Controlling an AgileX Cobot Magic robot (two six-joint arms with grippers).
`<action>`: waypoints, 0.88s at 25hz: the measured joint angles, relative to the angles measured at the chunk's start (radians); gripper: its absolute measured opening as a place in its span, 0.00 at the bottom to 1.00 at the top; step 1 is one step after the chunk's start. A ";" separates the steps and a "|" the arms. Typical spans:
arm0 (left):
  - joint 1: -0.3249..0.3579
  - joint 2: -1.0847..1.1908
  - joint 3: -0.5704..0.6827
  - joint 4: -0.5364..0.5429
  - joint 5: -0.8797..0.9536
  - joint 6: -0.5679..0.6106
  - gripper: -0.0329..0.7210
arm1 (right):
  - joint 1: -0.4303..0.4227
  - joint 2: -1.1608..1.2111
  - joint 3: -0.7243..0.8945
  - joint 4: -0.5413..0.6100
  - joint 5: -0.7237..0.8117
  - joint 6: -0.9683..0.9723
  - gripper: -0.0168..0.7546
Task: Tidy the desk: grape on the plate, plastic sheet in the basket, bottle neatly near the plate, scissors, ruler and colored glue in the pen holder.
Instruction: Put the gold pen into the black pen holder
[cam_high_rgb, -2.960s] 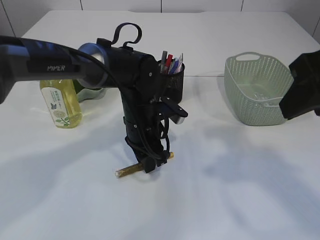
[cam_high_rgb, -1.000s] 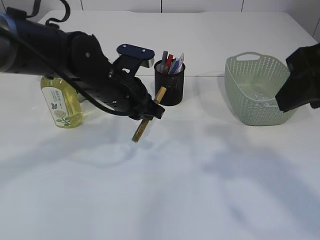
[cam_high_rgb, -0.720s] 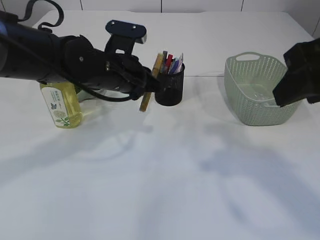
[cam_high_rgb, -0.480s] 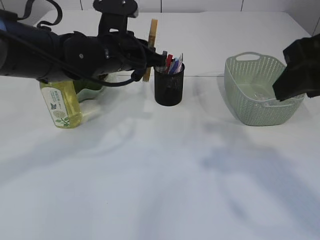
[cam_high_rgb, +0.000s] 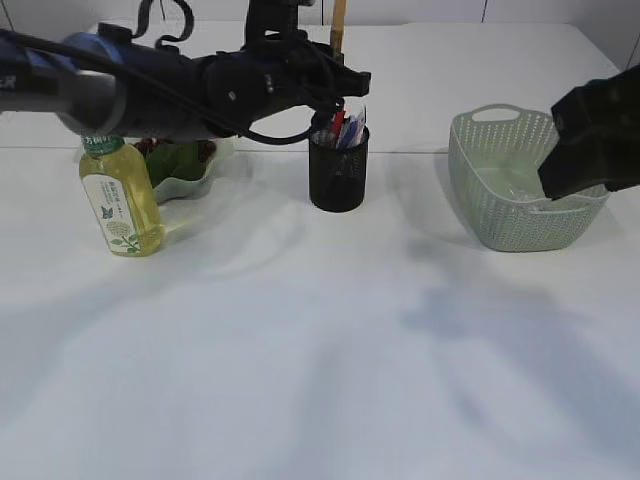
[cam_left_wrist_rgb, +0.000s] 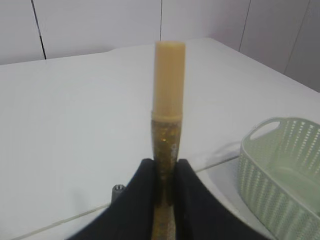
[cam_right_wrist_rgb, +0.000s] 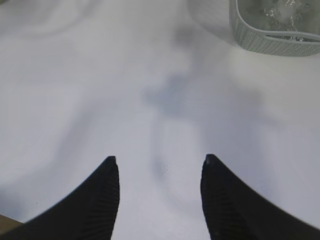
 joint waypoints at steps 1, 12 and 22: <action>0.000 0.017 -0.021 0.000 0.000 0.000 0.14 | 0.000 0.004 0.000 0.000 0.000 0.000 0.56; 0.038 0.136 -0.154 -0.018 0.010 -0.001 0.14 | 0.000 0.012 0.000 -0.002 0.000 0.000 0.56; 0.048 0.141 -0.156 -0.024 0.023 -0.007 0.15 | 0.000 0.012 0.000 -0.002 -0.009 0.000 0.56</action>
